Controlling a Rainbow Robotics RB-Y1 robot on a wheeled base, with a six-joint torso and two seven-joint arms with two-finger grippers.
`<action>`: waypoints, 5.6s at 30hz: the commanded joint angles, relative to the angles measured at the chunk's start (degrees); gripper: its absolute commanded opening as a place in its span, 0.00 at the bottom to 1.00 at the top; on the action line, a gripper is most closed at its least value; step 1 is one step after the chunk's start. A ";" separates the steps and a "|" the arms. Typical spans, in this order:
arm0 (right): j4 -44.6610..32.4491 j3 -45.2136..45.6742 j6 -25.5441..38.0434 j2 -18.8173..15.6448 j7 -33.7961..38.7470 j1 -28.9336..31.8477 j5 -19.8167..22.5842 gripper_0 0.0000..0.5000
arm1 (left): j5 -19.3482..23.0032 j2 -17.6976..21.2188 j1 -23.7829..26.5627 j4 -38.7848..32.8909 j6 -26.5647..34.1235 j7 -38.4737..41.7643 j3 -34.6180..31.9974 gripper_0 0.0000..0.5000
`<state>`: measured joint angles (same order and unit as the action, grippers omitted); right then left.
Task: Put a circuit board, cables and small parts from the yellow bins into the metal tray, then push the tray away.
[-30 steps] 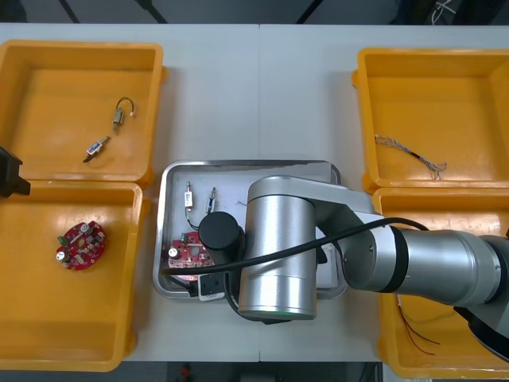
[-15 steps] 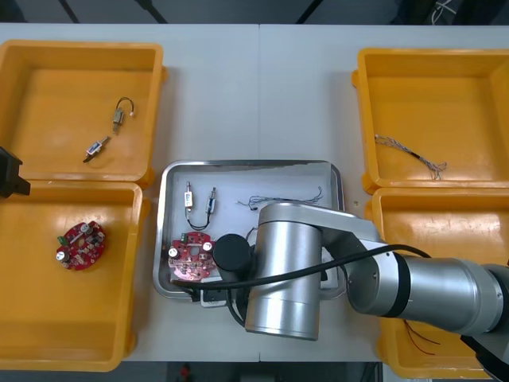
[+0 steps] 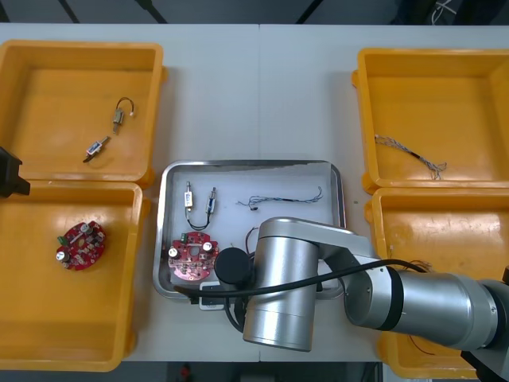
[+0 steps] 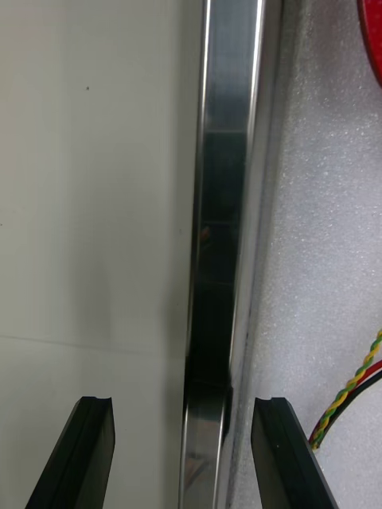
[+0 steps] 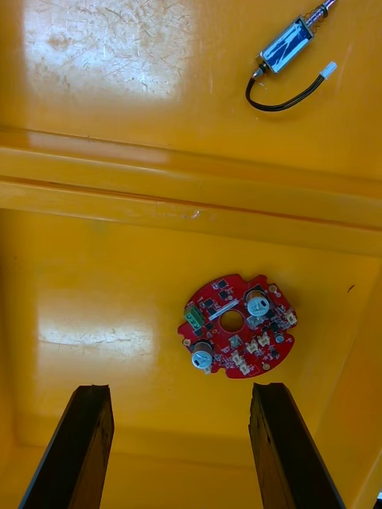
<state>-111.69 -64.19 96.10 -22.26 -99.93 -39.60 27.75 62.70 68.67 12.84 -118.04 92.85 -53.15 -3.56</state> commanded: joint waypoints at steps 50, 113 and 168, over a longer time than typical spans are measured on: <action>9.30 -0.84 -3.82 -4.45 4.48 -25.70 5.21 0.00 | 0.23 2.78 -0.54 0.01 -0.48 -2.92 -1.10 1.00; 47.18 -0.84 -38.45 -1.38 -16.61 -39.06 15.58 0.56 | 0.23 2.78 -0.54 0.01 -0.48 -2.92 -1.10 1.00; 1.56 41.17 4.97 -34.34 34.80 -12.08 34.48 1.00 | 0.23 2.78 -0.54 0.01 -0.48 -2.92 -1.10 1.00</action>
<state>-108.45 -26.96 100.08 -53.23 -69.85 -53.95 60.85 62.70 68.74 12.83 -117.95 92.84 -53.16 -3.56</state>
